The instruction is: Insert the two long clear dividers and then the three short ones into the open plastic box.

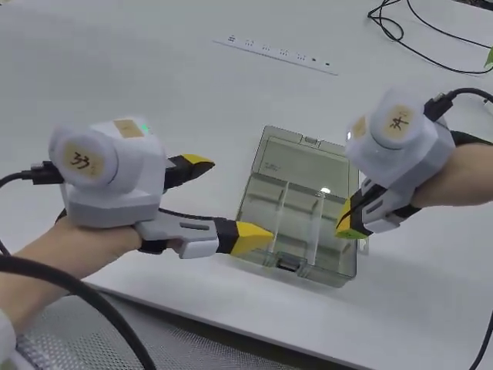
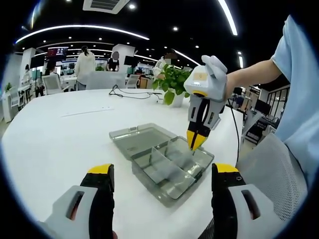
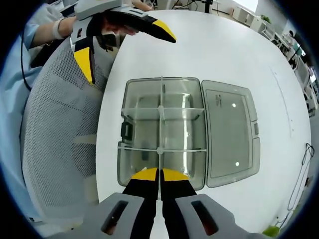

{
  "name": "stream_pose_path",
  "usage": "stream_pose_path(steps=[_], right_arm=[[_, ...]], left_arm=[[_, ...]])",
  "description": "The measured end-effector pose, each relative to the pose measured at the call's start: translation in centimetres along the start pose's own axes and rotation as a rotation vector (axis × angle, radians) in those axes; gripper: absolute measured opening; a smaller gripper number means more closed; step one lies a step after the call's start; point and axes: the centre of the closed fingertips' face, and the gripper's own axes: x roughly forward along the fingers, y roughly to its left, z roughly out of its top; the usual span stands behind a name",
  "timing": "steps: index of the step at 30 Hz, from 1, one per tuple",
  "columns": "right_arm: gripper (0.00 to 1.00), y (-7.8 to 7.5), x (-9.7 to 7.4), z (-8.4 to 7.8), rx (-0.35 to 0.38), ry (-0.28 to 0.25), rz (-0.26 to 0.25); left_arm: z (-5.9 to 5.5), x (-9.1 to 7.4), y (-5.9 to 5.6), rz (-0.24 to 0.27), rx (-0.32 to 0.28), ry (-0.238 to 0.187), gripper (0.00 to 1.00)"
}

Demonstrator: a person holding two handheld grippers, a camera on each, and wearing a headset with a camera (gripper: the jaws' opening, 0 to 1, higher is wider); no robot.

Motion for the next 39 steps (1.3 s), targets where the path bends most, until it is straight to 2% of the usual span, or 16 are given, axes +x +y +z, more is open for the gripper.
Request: stream_pose_path(steps=[4,10,17,18,19,21,24,25,26,28,30,35,37,39], right_arm=[[0.02,0.2,0.0,0.1,0.019,-0.014,0.001],[0.03,0.8,-0.1,0.3,0.009,-0.018,-0.016],[0.04,1.0,-0.1,0.0,0.01,-0.066,-0.038],[0.08,1.1,-0.2,0.1,0.006,-0.081,-0.044],[0.15,0.7,-0.5,0.7,0.02,-0.143,-0.083],[0.2,1.4,-1.3,0.9,0.068,-0.205,-0.071],[0.3,1.1,-2.7,0.9,0.115,-0.306,-0.112],[0.36,1.0,-3.1,0.7,0.149,-0.337,-0.132],[0.42,0.9,-3.8,0.7,0.182,-0.396,-0.149],[0.51,1.1,-4.6,0.0,0.251,-0.456,-0.165],[0.58,0.9,-5.3,-0.7,0.293,-0.511,-0.211],[0.83,1.4,-6.4,-2.7,0.385,-0.566,-0.266],[0.97,1.7,-6.9,-3.2,0.416,-0.599,-0.286],[1.0,2.2,-7.3,-3.8,0.418,-0.609,-0.313]], left_arm=[[0.0,0.0,0.1,0.002,-0.002,0.0,0.81],[0.0,-0.2,0.1,0.004,0.002,0.012,0.81],[0.0,-0.6,0.1,0.008,0.011,0.024,0.81],[0.0,-0.6,0.1,0.008,0.01,0.026,0.81],[0.0,-0.7,0.2,0.012,0.011,0.028,0.81],[-0.2,-0.8,0.2,0.016,0.013,0.033,0.81],[-0.3,-1.0,0.3,0.022,0.01,0.038,0.82],[-0.3,-1.0,0.3,0.024,0.009,0.038,0.82],[-0.4,-1.0,0.4,0.027,0.01,0.039,0.83],[-0.5,-1.1,0.4,0.029,0.006,0.042,0.83],[-0.5,-1.1,0.4,0.031,0.006,0.042,0.84],[-0.6,-1.3,0.5,0.036,0.003,0.049,0.85],[-0.5,-1.4,0.5,0.038,0.006,0.048,0.87],[-0.5,-1.5,0.6,0.041,0.006,0.049,0.87]])
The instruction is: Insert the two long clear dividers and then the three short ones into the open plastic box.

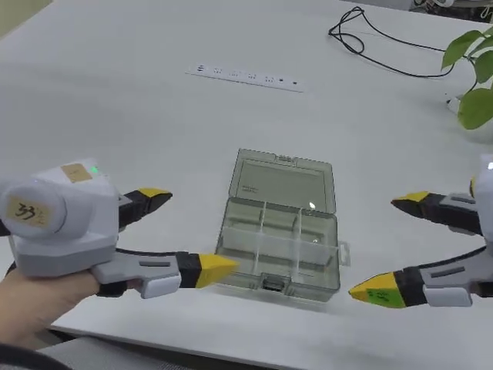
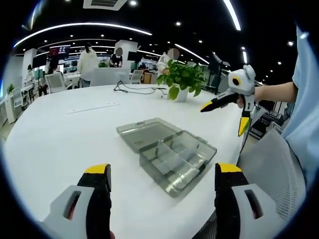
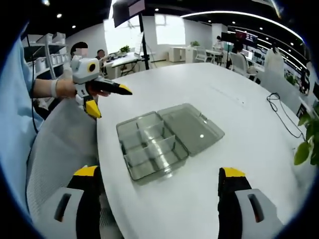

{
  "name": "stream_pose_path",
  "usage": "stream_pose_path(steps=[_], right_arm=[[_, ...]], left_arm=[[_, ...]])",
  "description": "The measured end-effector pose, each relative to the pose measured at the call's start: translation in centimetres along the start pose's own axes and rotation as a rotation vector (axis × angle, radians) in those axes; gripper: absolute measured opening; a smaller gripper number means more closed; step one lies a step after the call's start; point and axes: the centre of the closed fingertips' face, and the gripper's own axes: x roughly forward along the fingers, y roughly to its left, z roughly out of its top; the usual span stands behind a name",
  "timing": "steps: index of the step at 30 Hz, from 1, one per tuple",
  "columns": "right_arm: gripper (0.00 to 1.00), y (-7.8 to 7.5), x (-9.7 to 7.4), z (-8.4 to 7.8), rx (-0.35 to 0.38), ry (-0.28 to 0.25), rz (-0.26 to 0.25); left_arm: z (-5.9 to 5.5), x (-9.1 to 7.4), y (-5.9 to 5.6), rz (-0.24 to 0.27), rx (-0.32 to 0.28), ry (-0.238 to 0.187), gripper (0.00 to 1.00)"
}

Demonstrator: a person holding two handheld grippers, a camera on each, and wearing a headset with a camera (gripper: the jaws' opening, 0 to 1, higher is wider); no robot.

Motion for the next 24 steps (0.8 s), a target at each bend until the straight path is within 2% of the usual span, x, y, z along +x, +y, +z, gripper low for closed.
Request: stream_pose_path(steps=[3,5,10,13,17,19,22,24], right_arm=[[1.0,-0.5,-1.2,-0.2,0.029,-0.034,-0.056],[1.0,-0.8,-2.1,-0.2,0.062,-0.076,-0.088],[1.0,-1.1,-3.8,-1.7,0.115,-0.084,-0.14],[1.0,-1.2,-4.5,-2.3,0.148,-0.104,-0.161],[1.0,-0.8,-4.6,-2.8,0.194,-0.136,-0.171],[1.0,-0.7,-4.2,-2.5,0.204,-0.167,-0.168],[1.0,-0.1,-3.3,-2.6,0.208,-0.149,-0.15],[1.0,0.3,-3.2,-2.4,0.199,-0.157,-0.144]], left_arm=[[0.0,-0.2,0.1,0.003,0.005,0.004,0.89],[-0.1,-0.3,0.1,0.005,0.006,0.01,0.9],[-0.6,-0.6,0.0,0.006,0.006,0.032,0.99],[-0.9,-0.8,-0.1,0.006,0.016,0.054,1.0],[-1.1,-1.0,0.0,0.017,0.009,0.074,1.0],[-1.1,-1.0,0.0,0.016,0.004,0.086,1.0],[-0.9,-1.1,0.0,0.018,0.003,0.08,1.0],[-1.1,-1.2,0.0,0.021,0.002,0.085,1.0]])
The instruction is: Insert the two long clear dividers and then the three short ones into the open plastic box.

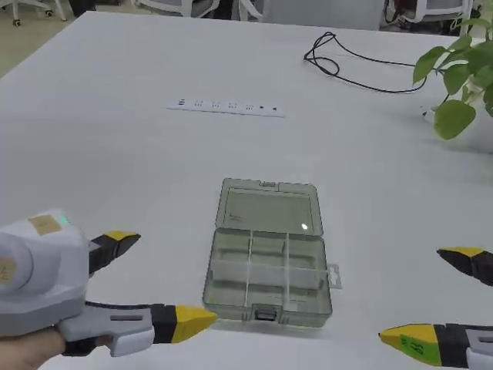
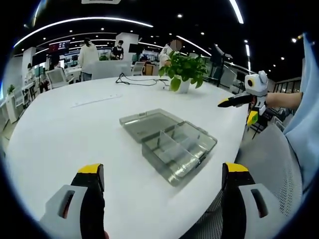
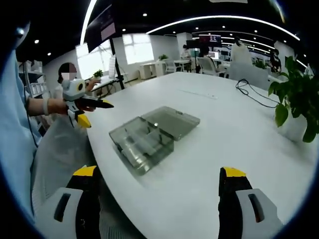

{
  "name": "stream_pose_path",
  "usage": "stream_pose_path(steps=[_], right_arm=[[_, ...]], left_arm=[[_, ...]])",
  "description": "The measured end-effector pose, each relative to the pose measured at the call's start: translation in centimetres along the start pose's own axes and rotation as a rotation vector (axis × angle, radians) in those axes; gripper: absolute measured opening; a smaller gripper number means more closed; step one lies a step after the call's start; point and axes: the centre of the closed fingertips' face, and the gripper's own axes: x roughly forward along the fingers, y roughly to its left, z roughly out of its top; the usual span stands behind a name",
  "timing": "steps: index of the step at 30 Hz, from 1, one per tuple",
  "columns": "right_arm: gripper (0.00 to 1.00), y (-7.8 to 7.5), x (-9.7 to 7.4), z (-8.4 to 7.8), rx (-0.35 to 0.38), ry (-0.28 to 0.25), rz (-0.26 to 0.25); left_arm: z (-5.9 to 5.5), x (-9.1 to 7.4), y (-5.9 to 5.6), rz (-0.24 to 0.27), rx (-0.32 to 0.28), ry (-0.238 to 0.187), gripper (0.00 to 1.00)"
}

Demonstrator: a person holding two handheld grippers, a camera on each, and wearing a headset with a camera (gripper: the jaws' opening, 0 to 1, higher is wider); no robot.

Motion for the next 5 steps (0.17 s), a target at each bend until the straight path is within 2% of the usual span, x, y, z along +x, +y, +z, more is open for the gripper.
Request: stream_pose_path(steps=[2,5], right_arm=[[1.0,-0.01,-0.29,0.23,0.022,-0.031,-0.006],[1.0,-0.22,-0.84,0.03,0.045,-0.045,-0.023]], left_arm=[[-0.5,-0.03,-0.05,-0.004,-0.002,0.034,1.0],[-0.13,-0.05,0.03,0.011,-0.021,0.015,1.0]])
